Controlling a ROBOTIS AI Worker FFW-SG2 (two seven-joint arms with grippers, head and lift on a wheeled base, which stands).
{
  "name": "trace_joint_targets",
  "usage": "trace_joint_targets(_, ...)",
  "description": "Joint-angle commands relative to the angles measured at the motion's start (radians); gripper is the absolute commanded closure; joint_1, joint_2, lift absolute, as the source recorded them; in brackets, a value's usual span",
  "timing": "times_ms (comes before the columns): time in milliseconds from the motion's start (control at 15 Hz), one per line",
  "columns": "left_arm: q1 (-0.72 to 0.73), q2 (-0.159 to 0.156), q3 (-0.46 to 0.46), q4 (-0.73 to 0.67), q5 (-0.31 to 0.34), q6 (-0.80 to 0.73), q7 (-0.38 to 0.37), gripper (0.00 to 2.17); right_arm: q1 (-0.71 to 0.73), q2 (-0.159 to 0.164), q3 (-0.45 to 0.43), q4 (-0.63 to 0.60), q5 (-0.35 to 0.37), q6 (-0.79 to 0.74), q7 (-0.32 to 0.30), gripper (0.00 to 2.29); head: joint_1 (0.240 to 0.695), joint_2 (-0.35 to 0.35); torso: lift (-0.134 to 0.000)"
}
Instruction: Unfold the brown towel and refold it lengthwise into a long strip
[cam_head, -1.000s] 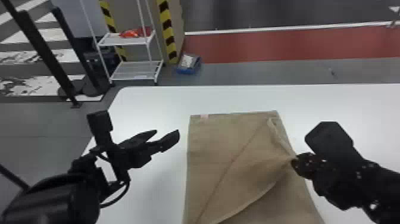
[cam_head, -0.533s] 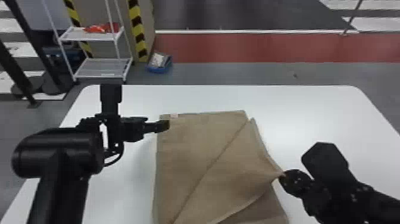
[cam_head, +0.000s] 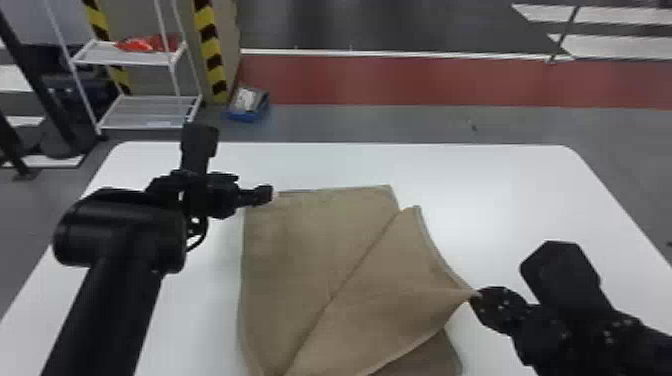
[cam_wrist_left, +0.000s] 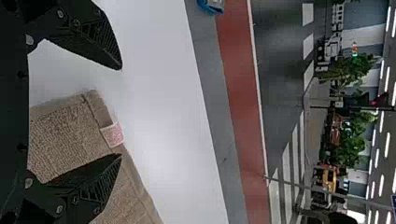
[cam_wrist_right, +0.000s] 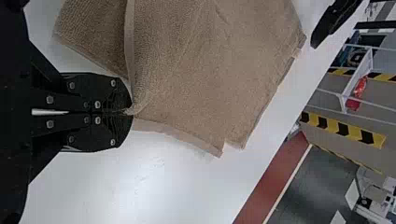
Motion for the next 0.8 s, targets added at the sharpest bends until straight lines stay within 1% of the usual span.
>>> trace_joint_targets(0,-0.007,-0.001,-0.008,0.03,-0.032,-0.004,0.0,0.42,-0.002,0.0,-0.003,-0.001,-0.011,0.0,0.0,1.42,0.695,-0.04,-0.123)
trace_joint_targets(267,-0.004,0.007,-0.008,0.048,-0.04,-0.004,-0.013,0.42,-0.011,0.005,-0.005,0.004,-0.031,-0.003,0.0,1.42,0.695,-0.034,-0.123)
trace_joint_targets(333,-0.005,0.005,-0.012,0.059,-0.051,-0.007,-0.016,0.42,-0.013,0.005,-0.005,0.005,-0.031,-0.003,0.0,1.41,0.695,-0.032,-0.123)
trace_joint_targets(400,-0.013,0.007,-0.023,0.073,-0.055,-0.01,-0.016,0.46,-0.013,0.006,-0.005,0.004,-0.032,-0.003,0.0,1.41,0.695,-0.029,-0.123)
trace_joint_targets(467,-0.018,0.005,-0.028,0.087,-0.057,-0.01,-0.013,0.65,-0.013,0.006,-0.006,0.004,-0.032,-0.003,0.0,1.41,0.695,-0.028,-0.123)
trace_joint_targets(533,-0.019,0.005,-0.034,0.093,-0.058,-0.01,-0.015,0.72,-0.013,0.006,-0.01,0.004,-0.034,-0.003,0.0,1.41,0.695,-0.029,-0.123)
trace_joint_targets(667,-0.019,0.005,-0.044,0.096,-0.06,-0.013,-0.018,0.72,-0.014,0.006,-0.02,0.004,-0.046,-0.003,0.0,1.41,0.695,-0.035,-0.123)
trace_joint_targets(733,-0.019,0.007,-0.052,0.096,-0.06,-0.013,-0.016,1.12,-0.014,0.006,-0.028,0.004,-0.055,-0.003,-0.002,1.42,0.695,-0.038,-0.123)
